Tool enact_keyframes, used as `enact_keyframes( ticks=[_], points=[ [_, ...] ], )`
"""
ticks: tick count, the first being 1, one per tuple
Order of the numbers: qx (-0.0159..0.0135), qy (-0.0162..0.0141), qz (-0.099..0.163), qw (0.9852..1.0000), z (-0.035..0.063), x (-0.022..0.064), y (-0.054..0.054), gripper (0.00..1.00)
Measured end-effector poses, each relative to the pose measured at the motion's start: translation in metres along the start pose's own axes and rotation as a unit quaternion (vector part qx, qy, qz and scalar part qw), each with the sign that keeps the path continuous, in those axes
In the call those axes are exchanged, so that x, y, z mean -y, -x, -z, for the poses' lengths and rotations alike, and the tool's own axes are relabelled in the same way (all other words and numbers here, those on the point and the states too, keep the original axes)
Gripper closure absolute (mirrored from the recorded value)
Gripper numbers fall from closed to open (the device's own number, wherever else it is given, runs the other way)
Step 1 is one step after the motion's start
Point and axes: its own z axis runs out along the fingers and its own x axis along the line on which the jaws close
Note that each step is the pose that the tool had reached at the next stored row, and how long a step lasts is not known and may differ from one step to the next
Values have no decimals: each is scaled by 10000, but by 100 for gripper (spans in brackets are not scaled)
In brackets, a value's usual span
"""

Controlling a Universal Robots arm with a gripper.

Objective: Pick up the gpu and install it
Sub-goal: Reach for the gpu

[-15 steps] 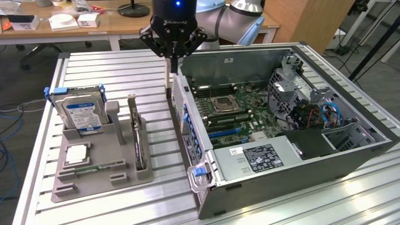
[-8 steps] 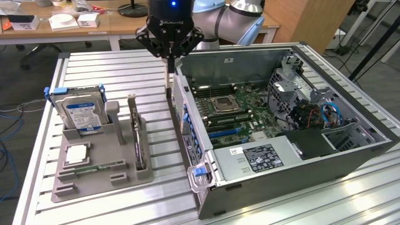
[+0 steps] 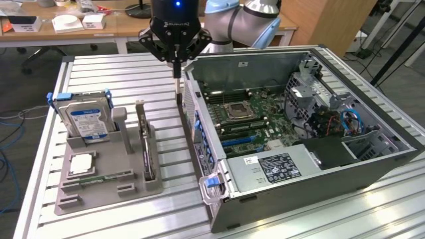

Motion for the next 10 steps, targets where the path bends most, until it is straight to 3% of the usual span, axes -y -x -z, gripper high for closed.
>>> enact_keyframes(
  ticks=[10],
  points=[
    [0,0,0,10000,2,24,-104,89]
  ],
)
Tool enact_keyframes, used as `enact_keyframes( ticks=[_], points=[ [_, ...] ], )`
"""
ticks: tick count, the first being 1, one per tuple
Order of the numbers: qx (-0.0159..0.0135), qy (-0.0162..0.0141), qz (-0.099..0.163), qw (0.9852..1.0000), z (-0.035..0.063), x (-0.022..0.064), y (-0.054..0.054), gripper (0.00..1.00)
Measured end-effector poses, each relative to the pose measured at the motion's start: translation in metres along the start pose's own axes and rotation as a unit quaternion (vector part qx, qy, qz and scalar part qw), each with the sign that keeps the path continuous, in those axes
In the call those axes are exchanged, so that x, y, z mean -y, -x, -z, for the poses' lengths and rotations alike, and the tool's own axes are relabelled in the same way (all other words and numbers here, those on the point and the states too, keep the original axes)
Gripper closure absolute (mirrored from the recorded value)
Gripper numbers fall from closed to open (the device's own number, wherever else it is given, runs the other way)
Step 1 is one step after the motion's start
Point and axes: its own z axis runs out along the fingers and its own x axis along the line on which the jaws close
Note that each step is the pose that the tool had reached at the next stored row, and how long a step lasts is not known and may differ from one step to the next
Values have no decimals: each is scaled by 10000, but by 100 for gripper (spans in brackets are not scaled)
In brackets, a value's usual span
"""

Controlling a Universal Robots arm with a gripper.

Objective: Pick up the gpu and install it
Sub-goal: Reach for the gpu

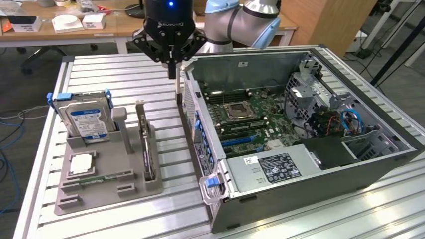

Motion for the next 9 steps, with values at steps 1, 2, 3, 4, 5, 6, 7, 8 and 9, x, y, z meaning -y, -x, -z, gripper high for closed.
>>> enact_keyframes(
  ticks=[1,2,3,4,5,6,7,8,9],
  points=[
    [0,0,0,10000,0,3,-15,89],
    [0,0,0,10000,0,6,-31,89],
    [0,0,0,10000,0,9,-46,89],
    [0,0,1,10000,1,12,-62,89],
    [0,0,0,10000,1,15,-78,89],
    [0,0,0,10000,1,17,-96,89],
    [0,0,-1,10000,1,20,-111,89],
    [0,0,0,10000,1,22,-126,89],
    [0,0,0,10000,1,24,-140,89]
  ],
)
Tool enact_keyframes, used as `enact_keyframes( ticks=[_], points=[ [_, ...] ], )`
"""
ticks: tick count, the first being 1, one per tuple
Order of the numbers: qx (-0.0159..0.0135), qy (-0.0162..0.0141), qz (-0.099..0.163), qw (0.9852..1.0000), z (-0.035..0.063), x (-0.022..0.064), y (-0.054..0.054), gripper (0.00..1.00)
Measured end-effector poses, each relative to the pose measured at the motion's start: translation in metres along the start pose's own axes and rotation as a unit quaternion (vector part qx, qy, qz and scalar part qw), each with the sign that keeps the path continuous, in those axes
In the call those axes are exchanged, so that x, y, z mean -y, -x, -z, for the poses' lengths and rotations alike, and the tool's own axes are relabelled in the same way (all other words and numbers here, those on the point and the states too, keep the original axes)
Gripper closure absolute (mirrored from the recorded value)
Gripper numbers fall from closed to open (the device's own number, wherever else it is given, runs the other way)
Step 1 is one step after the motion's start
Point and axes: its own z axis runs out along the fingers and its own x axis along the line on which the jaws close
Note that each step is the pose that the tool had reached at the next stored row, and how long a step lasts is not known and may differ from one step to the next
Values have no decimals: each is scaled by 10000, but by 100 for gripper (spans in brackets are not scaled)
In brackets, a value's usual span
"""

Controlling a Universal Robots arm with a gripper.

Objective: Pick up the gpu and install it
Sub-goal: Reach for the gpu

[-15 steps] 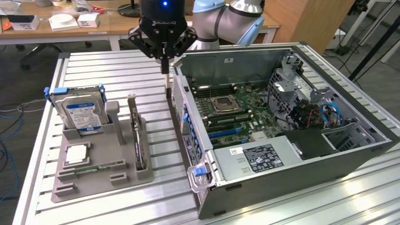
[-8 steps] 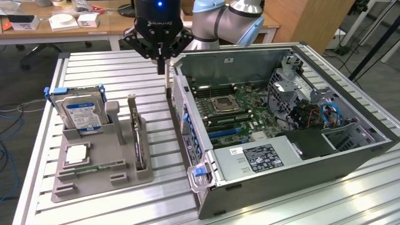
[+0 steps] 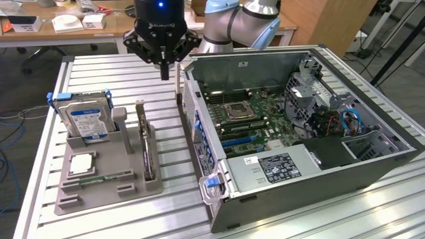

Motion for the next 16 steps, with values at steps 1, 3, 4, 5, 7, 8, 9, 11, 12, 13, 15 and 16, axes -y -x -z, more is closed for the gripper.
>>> enact_keyframes(
  ticks=[1,3,4,5,7,8,9,11,12,13,15,16],
  points=[
    [0,0,0,10000,0,2,-15,89],
    [0,0,0,10000,0,6,-44,89],
    [0,0,0,10000,0,8,-58,89],
    [0,0,0,10000,0,10,-71,89],
    [0,0,0,10000,0,13,-99,89],
    [0,0,0,10000,0,15,-112,89],
    [0,0,0,10000,0,16,-126,89],
    [0,0,0,10000,0,19,-154,89],
    [0,0,0,10000,1,21,-168,89],
    [0,0,0,10000,1,22,-183,89],
    [0,0,0,10000,1,25,-211,89],
    [0,0,0,10000,1,27,-224,89]
  ],
)
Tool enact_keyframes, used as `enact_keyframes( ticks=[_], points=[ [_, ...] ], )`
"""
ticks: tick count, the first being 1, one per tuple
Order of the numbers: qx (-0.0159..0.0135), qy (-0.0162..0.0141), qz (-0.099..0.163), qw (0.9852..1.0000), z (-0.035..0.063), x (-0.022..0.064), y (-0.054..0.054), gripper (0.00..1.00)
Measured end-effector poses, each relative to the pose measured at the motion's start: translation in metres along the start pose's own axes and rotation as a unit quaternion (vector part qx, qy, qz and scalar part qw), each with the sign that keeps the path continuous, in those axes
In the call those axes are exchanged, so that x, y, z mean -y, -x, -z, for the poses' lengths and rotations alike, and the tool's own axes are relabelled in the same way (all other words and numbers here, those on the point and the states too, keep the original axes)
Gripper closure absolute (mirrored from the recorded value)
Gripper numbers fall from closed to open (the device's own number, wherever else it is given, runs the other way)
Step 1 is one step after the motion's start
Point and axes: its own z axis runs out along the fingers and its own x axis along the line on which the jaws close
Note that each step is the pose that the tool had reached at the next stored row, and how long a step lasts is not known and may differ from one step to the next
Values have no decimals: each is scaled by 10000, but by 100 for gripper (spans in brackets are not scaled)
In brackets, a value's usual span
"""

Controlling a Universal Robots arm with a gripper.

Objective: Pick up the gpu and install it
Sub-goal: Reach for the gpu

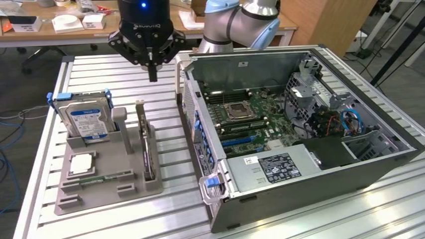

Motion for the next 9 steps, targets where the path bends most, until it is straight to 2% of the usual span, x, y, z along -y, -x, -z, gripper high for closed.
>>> enact_keyframes(
  ticks=[9],
  points=[
    [0,0,0,10000,-1,10,-104,89]
  ],
)
